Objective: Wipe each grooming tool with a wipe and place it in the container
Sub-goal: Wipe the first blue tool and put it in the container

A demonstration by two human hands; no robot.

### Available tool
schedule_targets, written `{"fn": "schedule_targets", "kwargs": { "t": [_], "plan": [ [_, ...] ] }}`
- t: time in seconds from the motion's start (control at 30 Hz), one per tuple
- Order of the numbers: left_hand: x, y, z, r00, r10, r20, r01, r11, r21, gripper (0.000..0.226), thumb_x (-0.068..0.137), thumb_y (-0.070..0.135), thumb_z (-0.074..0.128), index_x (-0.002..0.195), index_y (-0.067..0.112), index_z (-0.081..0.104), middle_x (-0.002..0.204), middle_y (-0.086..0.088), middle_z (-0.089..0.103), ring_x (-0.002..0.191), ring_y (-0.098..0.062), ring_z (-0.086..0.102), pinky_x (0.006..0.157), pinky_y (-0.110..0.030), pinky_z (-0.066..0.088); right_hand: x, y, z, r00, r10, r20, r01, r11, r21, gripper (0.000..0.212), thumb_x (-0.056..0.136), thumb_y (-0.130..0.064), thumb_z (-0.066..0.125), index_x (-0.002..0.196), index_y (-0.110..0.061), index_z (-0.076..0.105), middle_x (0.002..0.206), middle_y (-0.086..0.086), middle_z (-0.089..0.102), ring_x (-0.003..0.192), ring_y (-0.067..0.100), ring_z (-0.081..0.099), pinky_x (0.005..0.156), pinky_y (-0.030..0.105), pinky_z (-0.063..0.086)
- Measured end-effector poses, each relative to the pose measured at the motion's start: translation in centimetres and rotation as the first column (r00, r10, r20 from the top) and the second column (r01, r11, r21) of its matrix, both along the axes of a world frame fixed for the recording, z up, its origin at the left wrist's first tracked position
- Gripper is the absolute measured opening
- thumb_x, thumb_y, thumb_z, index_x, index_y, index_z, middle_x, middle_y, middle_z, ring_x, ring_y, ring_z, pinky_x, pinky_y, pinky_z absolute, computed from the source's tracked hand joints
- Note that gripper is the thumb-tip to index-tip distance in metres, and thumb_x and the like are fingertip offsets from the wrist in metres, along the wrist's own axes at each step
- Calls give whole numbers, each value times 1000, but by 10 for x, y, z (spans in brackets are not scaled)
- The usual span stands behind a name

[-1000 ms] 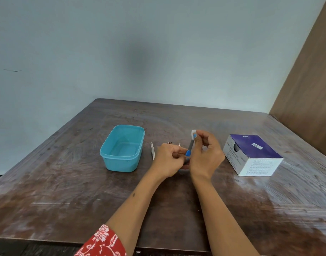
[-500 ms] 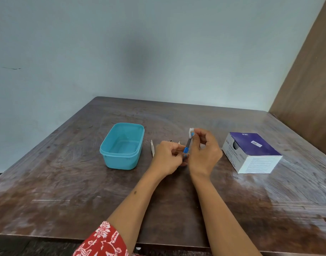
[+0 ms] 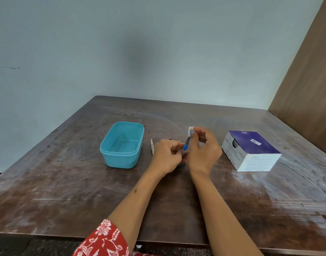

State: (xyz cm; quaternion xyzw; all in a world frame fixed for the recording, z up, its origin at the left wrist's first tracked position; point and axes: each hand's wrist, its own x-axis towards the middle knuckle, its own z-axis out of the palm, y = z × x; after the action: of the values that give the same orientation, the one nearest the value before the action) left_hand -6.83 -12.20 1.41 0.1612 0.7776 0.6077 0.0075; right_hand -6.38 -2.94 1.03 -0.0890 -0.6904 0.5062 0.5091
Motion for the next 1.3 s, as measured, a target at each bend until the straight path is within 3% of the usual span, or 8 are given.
{"fn": "schedule_targets", "kwargs": {
  "t": [0.17, 0.3, 0.43, 0.63, 0.87, 1.0, 1.23, 1.3],
  "plan": [
    [1, 0, 2, 999, 32, -9, -32, 999, 40, 26, 86, -5, 55, 109, 2, 66, 93, -7, 70, 74, -5, 67, 65, -13, 54, 0, -2, 0, 1000, 29, 8, -29, 1000, 11, 17, 79, 1, 65, 83, -16, 68, 75, -8, 64, 70, 7, 62, 68, 11, 47],
    [1, -1, 3, 995, 86, -58, -82, 995, 65, 28, 86, -6, 54, 110, 2, 65, 93, -3, 68, 71, -1, 64, 63, -9, 52, 1, -7, -2, 995, 89, 37, -92, 993, 76, 13, 77, -1, 67, 80, -13, 69, 71, -7, 65, 67, -3, 59, 67, 4, 42],
    [2, 0, 4, 999, 33, -15, -32, 998, 49, 27, 86, -6, 54, 110, 1, 65, 89, -4, 67, 67, -1, 64, 59, -8, 50, 1, -4, -1, 998, 53, 18, -53, 998, 17, 12, 80, -3, 66, 84, -14, 68, 75, -7, 65, 70, 3, 61, 68, 5, 44],
    [1, 0, 1, 999, -5, 40, 4, 1000, 19, 26, 87, -5, 55, 111, 1, 64, 94, -10, 69, 73, -7, 66, 63, -11, 54, 0, 0, 1, 1000, 4, -28, -4, 1000, -5, 12, 81, -1, 65, 85, -13, 68, 78, -4, 65, 70, 10, 61, 67, 5, 43],
    [2, 3, -2, 998, 6, 56, -7, 1000, 18, 25, 87, -3, 57, 110, 1, 64, 88, -7, 69, 76, -12, 68, 72, -20, 57, -3, 8, 1, 997, -67, -32, 62, 989, -133, 10, 84, -6, 63, 86, -16, 65, 79, -6, 64, 69, -3, 58, 65, 6, 43],
    [3, 4, 1, 996, 86, 1, -86, 994, 60, 20, 86, -2, 57, 102, 2, 68, 88, -5, 68, 62, -1, 67, 62, -11, 53, -6, 11, -3, 998, -67, 0, 65, 974, -219, 13, 85, -5, 62, 86, -18, 63, 81, -2, 65, 69, 4, 59, 60, 7, 44],
    [5, -3, 9, 973, 216, -82, -193, 956, 219, 19, 79, 4, 68, 91, 19, 71, 88, -6, 70, 79, -14, 70, 77, -36, 58, -7, 14, -8, 992, -85, 89, 105, 964, -245, 9, 83, 0, 62, 86, -7, 65, 77, 1, 63, 67, 14, 57, 57, -1, 37],
    [8, -11, 17, 947, 303, -107, -265, 924, 277, 24, 78, 3, 70, 89, 24, 70, 80, 2, 70, 74, -7, 67, 73, -27, 55, -7, 14, -8, 989, -93, 113, 117, 964, -238, 8, 83, -1, 62, 86, -7, 66, 76, 0, 62, 67, 14, 57, 59, -2, 37]
  ]
}}
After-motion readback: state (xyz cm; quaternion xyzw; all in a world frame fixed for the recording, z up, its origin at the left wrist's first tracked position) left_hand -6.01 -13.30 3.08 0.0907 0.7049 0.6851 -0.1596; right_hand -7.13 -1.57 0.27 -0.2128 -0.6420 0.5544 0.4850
